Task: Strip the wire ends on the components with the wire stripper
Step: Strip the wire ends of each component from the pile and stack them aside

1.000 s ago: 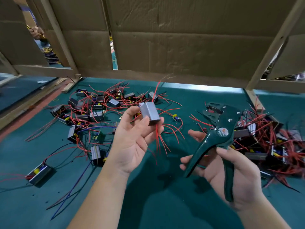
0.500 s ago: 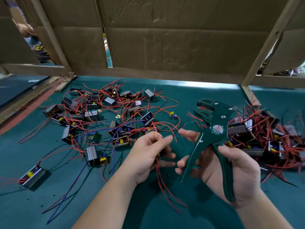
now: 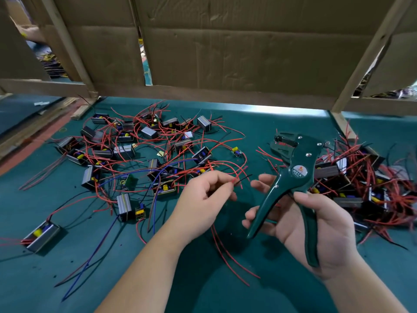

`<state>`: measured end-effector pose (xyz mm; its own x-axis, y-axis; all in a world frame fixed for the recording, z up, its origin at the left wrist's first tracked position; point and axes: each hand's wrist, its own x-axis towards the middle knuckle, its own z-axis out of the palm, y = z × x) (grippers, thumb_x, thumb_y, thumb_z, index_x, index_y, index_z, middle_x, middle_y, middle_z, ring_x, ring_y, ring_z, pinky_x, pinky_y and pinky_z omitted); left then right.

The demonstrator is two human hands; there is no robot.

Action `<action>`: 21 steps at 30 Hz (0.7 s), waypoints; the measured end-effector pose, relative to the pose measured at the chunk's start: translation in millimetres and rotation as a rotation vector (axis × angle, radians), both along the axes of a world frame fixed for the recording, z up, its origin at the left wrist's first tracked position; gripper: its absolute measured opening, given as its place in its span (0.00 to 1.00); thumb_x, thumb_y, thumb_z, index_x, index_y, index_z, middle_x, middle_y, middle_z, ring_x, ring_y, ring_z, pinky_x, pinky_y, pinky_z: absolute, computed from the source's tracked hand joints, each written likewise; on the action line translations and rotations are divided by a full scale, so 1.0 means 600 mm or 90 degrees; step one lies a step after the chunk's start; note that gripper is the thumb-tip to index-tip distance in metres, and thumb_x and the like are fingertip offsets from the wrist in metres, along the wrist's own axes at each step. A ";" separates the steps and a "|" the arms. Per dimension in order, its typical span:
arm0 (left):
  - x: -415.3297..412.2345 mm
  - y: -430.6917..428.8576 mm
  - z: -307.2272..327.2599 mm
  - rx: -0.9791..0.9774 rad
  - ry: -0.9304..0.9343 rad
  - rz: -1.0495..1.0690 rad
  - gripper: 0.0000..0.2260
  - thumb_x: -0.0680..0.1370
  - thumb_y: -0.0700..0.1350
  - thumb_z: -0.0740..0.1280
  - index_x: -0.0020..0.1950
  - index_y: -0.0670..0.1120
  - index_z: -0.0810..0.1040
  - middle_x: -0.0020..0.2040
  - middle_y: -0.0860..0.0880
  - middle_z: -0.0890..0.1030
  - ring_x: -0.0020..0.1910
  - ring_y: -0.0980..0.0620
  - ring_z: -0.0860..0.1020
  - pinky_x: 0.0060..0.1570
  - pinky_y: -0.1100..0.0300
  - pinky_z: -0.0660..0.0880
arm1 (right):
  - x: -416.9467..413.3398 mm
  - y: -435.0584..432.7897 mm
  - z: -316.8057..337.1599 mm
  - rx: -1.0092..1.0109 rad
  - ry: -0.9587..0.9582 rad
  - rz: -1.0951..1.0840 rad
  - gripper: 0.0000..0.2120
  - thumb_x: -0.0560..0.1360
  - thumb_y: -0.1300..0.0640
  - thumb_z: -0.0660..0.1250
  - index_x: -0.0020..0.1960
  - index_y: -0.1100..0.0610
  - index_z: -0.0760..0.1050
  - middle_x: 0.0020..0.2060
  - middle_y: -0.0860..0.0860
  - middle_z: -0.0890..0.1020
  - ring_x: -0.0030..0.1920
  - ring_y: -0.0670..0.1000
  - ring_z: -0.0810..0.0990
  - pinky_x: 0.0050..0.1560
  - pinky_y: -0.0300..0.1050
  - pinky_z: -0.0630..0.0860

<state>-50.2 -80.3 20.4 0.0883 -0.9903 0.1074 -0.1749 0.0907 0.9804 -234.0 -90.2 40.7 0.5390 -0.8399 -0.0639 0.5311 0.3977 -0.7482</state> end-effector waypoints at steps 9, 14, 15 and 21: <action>0.010 -0.001 0.014 -0.075 0.166 0.078 0.05 0.73 0.51 0.69 0.40 0.54 0.85 0.29 0.52 0.79 0.34 0.56 0.77 0.42 0.69 0.73 | 0.012 0.006 -0.014 0.097 0.092 0.081 0.34 0.47 0.53 0.81 0.50 0.64 0.78 0.41 0.65 0.78 0.37 0.66 0.79 0.41 0.64 0.78; 0.019 0.000 0.020 -0.058 0.304 0.075 0.05 0.67 0.46 0.74 0.41 0.49 0.87 0.36 0.48 0.85 0.36 0.55 0.82 0.41 0.66 0.77 | 0.016 0.000 -0.016 0.118 0.029 -0.044 0.38 0.42 0.55 0.81 0.50 0.64 0.78 0.39 0.64 0.79 0.36 0.66 0.81 0.38 0.63 0.80; 0.021 0.000 0.021 -0.053 0.330 0.074 0.06 0.67 0.45 0.73 0.42 0.48 0.87 0.37 0.47 0.85 0.35 0.54 0.82 0.39 0.65 0.77 | 0.012 -0.003 -0.015 0.123 0.027 -0.052 0.38 0.42 0.55 0.81 0.51 0.64 0.77 0.39 0.63 0.79 0.36 0.66 0.81 0.38 0.63 0.80; 0.024 0.002 0.027 -0.026 0.318 0.074 0.07 0.67 0.47 0.72 0.43 0.51 0.86 0.38 0.47 0.85 0.27 0.57 0.74 0.33 0.67 0.74 | 0.009 0.011 -0.010 0.123 0.069 0.122 0.32 0.50 0.54 0.80 0.52 0.66 0.80 0.40 0.65 0.78 0.37 0.68 0.79 0.40 0.65 0.78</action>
